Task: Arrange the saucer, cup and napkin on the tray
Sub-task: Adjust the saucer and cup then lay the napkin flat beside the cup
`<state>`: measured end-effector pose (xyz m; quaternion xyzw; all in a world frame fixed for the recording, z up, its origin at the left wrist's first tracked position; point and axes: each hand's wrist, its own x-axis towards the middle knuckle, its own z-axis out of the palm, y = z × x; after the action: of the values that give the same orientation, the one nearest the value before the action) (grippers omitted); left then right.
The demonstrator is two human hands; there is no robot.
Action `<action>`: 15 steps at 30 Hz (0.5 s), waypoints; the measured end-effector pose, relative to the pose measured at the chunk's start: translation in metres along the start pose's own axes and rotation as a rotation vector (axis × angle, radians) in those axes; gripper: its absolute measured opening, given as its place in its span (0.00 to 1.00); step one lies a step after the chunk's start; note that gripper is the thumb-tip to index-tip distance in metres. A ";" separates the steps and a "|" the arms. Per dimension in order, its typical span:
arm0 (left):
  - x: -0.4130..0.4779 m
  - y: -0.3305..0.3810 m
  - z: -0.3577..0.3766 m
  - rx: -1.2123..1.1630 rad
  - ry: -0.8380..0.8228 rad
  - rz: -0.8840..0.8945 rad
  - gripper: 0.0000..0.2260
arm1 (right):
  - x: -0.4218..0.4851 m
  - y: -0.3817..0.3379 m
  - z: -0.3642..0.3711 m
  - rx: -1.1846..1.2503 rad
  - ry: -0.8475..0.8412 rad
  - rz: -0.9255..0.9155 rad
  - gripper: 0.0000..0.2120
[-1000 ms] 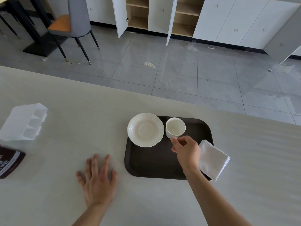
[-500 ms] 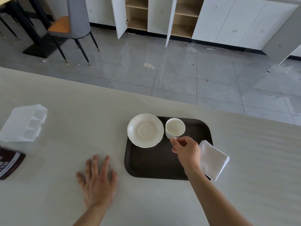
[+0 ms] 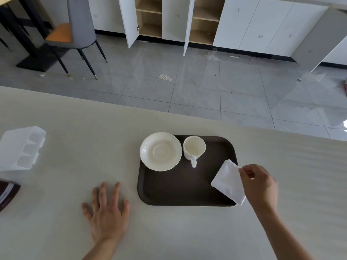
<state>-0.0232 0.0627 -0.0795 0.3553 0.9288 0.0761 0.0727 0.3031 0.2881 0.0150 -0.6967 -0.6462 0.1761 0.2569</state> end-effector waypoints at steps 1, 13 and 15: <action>0.000 0.000 0.000 -0.004 -0.003 -0.003 0.29 | 0.003 0.006 -0.005 -0.029 0.030 -0.005 0.03; -0.003 0.007 -0.008 -0.054 0.000 -0.017 0.30 | 0.041 0.028 -0.009 -0.203 -0.469 0.166 0.15; -0.003 0.011 -0.010 -0.065 0.011 -0.011 0.31 | 0.045 0.030 -0.010 -0.126 -0.446 0.176 0.10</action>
<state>-0.0156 0.0674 -0.0670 0.3472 0.9282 0.1078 0.0795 0.3379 0.3302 0.0089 -0.7089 -0.6336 0.3064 0.0476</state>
